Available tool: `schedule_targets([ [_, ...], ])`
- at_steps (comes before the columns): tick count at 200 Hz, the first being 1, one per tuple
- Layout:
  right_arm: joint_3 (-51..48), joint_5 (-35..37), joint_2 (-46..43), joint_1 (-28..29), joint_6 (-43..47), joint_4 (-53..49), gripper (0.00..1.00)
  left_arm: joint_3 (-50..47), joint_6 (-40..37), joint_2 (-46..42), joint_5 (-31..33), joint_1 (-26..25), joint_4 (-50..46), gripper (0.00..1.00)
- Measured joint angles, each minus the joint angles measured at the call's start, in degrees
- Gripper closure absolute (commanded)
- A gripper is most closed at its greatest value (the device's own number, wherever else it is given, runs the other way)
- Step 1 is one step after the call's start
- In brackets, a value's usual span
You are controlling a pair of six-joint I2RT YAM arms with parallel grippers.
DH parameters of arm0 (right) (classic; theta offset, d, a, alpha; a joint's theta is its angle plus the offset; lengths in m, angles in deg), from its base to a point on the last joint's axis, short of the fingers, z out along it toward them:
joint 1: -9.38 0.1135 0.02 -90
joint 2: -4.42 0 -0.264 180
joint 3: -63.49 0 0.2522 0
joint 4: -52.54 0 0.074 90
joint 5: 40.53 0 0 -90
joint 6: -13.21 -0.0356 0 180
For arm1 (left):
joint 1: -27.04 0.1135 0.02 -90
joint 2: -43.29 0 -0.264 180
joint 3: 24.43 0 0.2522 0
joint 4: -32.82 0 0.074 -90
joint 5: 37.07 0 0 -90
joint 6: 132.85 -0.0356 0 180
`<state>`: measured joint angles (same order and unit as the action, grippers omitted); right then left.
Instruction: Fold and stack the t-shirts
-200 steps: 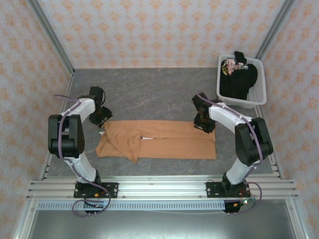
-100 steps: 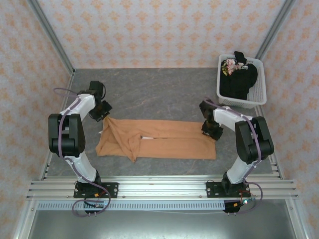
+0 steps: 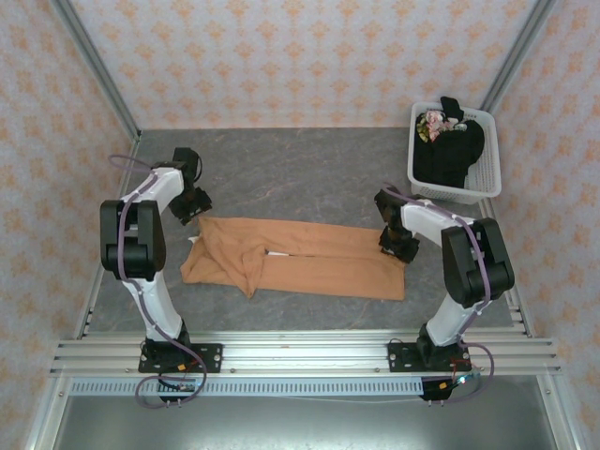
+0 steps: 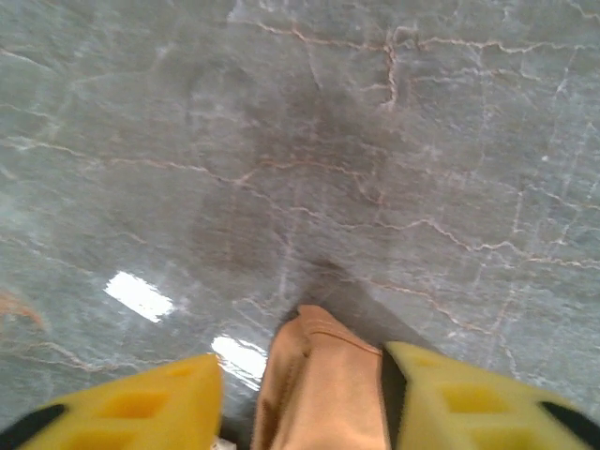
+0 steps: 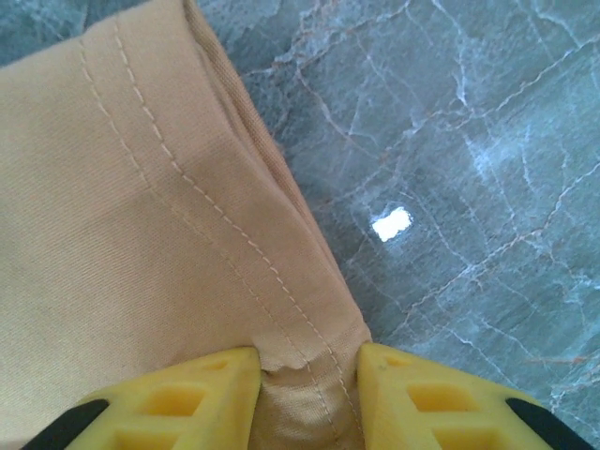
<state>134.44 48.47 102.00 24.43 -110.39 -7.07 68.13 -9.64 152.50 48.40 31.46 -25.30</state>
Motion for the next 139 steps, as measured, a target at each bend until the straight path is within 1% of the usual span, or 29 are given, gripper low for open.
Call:
schedule_targets([
  [13,0.2,0.0,-0.2,0.0,0.7,0.0,0.62,-0.5,0.4,-1.7,1.6,-0.3,-0.2,0.44],
  [26,0.5,-0.1,-1.0,0.0,1.5,0.0,0.59,-2.6,1.8,-6.3,2.8,-1.2,-0.4,0.45],
  [39,1.3,-0.3,-2.6,0.0,2.5,0.0,0.58,-6.2,4.3,-13.4,3.1,-3.3,-1.3,0.49],
  [54,2.4,-0.6,-5.0,0.2,3.6,0.0,0.57,-12.3,9.4,-23.4,1.9,-7.3,-2.0,0.55],
  [72,3.5,-1.4,-7.9,0.9,4.7,0.0,0.57,-21.9,16.5,-34.3,-1.0,-14.1,-2.0,0.63],
  [90,4.3,-2.6,-9.8,2.1,5.4,0.1,0.57,-31.5,24.0,-40.8,-3.6,-22.7,-1.3,0.62],
  [104,4.5,-3.5,-10.4,3.0,5.8,0.1,0.57,-36.3,27.3,-42.0,-5.1,-29.3,-0.6,0.62],
  [115,4.5,-4.1,-10.4,3.7,6.1,0.1,0.57,-38.0,28.5,-41.9,-5.3,-33.8,-0.3,0.62],
  [139,4.4,-5.2,-10.4,4.1,6.5,0.1,0.57,-38.3,28.5,-41.5,-5.3,-41.6,1.0,0.54],
])
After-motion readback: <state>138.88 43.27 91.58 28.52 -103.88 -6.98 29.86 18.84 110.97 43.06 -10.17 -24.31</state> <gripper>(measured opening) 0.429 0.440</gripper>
